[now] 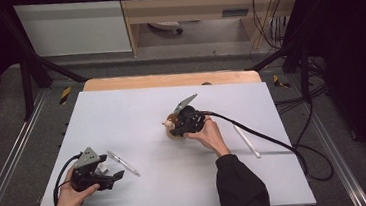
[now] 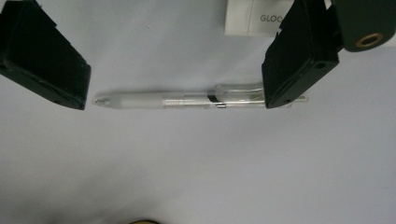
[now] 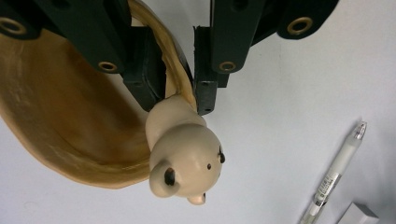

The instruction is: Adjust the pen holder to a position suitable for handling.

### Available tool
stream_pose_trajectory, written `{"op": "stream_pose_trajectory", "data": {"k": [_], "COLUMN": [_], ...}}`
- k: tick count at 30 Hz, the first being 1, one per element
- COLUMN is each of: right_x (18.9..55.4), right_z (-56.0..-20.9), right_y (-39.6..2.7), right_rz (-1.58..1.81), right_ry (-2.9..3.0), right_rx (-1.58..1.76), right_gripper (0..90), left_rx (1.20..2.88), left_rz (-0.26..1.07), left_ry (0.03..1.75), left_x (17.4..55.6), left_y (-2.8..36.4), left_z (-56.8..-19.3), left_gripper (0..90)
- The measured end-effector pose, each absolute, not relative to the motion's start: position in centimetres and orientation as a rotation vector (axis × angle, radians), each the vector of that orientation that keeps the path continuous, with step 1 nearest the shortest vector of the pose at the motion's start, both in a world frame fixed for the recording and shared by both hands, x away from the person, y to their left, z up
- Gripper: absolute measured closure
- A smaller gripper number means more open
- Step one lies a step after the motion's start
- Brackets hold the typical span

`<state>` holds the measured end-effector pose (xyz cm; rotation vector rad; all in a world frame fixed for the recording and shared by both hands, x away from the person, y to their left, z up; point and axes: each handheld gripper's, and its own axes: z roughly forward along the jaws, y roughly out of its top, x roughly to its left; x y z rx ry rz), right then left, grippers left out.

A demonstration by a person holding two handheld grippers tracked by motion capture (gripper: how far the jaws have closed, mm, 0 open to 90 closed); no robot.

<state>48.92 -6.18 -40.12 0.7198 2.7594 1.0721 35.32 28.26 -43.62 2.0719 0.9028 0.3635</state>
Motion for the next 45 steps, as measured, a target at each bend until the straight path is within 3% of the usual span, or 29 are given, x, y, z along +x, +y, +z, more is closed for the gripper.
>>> {"op": "stream_pose_trajectory", "data": {"k": [13,24,29,34,35,39,45], "right_x": [48.7,48.5,48.2,47.1,47.1,46.1,45.1], "right_z": [-40.1,-40.0,-39.0,-37.7,-37.7,-37.1,-36.8], "right_y": [-5.8,-5.9,-6.3,-6.9,-6.9,-7.2,-7.3], "right_rz": [1.071,1.07,1.134,1.169,1.169,1.159,1.143], "right_ry": [2.793,2.719,2.668,2.609,2.609,2.553,2.538], "right_rx": [0.707,0.643,0.665,0.741,0.741,0.802,0.886], "right_gripper": [74.4,68.0,55.7,33.2,33.2,17.7,7.0], "left_rx": [2.073,2.075,2.074,2.074,2.074,2.077,2.082], "left_rz": [0.364,0.365,0.363,0.362,0.363,0.367,0.365], "left_ry": [0.904,0.904,0.906,0.911,0.912,0.917,0.919], "left_x": [35.3,35.3,35.3,35.3,35.3,35.3,35.3], "left_y": [28.2,28.2,28.2,28.2,28.2,28.2,28.3], "left_z": [-43.6,-43.6,-43.6,-43.6,-43.6,-43.5,-43.5], "left_gripper": [8.2,8.2,8.1,7.8,7.8,7.6,7.5]}}
